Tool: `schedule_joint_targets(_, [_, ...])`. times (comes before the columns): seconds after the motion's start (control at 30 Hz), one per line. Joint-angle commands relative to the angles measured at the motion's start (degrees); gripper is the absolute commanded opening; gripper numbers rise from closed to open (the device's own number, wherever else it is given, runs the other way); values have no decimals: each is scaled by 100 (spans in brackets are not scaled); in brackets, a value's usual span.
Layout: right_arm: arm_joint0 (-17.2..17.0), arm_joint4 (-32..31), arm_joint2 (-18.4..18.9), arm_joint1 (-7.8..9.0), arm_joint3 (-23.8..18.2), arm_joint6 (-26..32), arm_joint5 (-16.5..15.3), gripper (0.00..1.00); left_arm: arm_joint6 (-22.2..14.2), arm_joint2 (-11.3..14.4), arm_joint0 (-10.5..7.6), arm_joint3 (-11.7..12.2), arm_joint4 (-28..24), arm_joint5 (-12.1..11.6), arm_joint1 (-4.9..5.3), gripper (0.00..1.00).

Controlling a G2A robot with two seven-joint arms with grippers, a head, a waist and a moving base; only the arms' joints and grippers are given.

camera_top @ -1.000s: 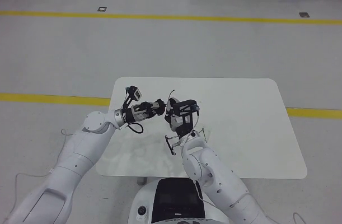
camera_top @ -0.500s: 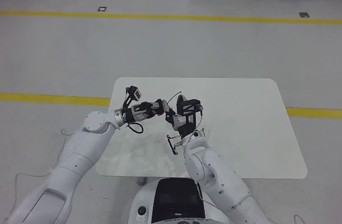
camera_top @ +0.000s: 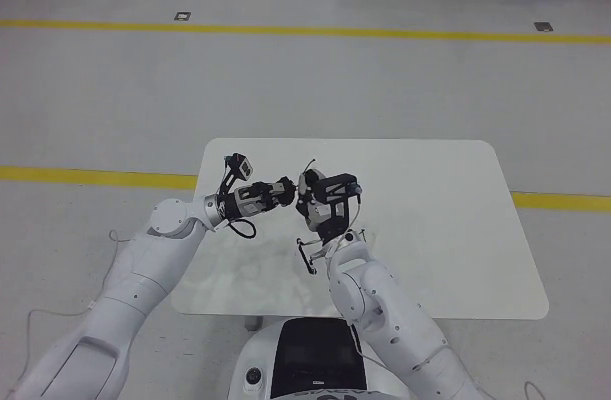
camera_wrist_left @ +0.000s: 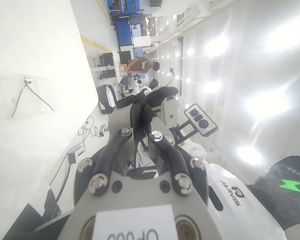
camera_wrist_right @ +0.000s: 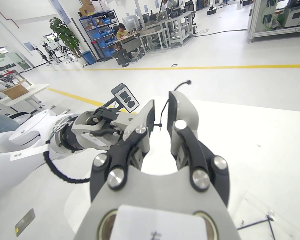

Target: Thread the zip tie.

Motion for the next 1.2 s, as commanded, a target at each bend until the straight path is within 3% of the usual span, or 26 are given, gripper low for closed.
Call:
schedule_joint_targets(0.0, [6, -10, -4, -7, -1, -13, 0, 0, 0, 0, 0, 0, 0, 0, 0, 0])
schedule_joint_targets(0.73, [22, -63, -1, -70, 81, -27, -8, 0, 0, 0, 0, 0, 0, 0, 0, 0])
schedule_joint_targets(0.9, [22, -72, 2, -81, 86, -8, -22, 8, 0, 0, 0, 0, 0, 0, 0, 0])
schedule_joint_targets(1.17, [34, -56, 13, -103, 125, -6, -41, 8, 0, 0, 0, 0, 0, 0, 0, 0])
